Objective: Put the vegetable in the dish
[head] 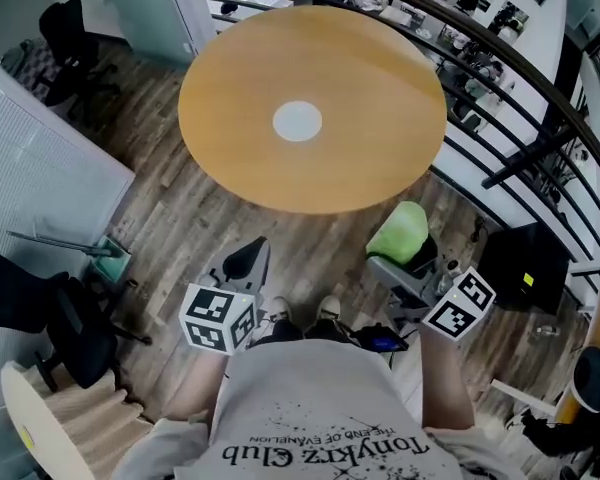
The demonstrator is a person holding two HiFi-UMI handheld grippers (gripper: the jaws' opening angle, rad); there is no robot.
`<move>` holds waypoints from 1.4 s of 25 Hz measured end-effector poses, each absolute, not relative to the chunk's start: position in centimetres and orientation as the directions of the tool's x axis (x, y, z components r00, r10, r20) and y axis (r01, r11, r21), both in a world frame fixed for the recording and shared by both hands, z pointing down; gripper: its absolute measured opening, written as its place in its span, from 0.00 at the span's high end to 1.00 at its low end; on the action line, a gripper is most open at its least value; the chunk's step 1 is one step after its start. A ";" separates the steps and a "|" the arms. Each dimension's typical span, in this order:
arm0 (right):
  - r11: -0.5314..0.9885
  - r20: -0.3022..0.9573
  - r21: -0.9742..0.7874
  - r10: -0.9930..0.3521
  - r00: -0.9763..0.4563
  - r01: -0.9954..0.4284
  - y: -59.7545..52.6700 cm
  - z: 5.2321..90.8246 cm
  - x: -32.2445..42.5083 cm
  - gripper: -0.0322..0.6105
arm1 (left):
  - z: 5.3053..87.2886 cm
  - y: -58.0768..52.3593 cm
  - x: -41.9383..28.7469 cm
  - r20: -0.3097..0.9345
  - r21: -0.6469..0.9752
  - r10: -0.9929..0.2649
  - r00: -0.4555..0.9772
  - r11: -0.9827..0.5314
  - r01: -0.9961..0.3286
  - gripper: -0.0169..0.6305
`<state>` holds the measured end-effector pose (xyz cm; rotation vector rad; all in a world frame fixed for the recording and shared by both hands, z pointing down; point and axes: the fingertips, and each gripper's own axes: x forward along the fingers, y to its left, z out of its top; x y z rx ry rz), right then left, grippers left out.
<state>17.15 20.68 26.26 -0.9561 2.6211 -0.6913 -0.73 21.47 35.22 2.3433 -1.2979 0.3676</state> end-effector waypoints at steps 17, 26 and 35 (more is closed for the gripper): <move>0.692 0.122 -0.335 -0.642 -0.757 -0.640 21.4 30.1 15.0 0.21 | 35.0 21.7 -0.4 0.429 0.222 -0.766 0.479 -0.425 -0.877 0.94; 0.660 0.173 -0.298 -0.673 -0.719 -0.689 20.8 30.1 13.2 0.21 | 34.7 21.3 -3.0 0.410 0.243 -0.763 0.500 -0.437 -0.866 0.94; 0.586 0.203 -0.277 -0.739 -0.642 -0.762 21.1 30.0 10.8 0.21 | 34.8 21.6 -7.2 0.400 0.245 -0.734 0.549 -0.492 -0.836 0.94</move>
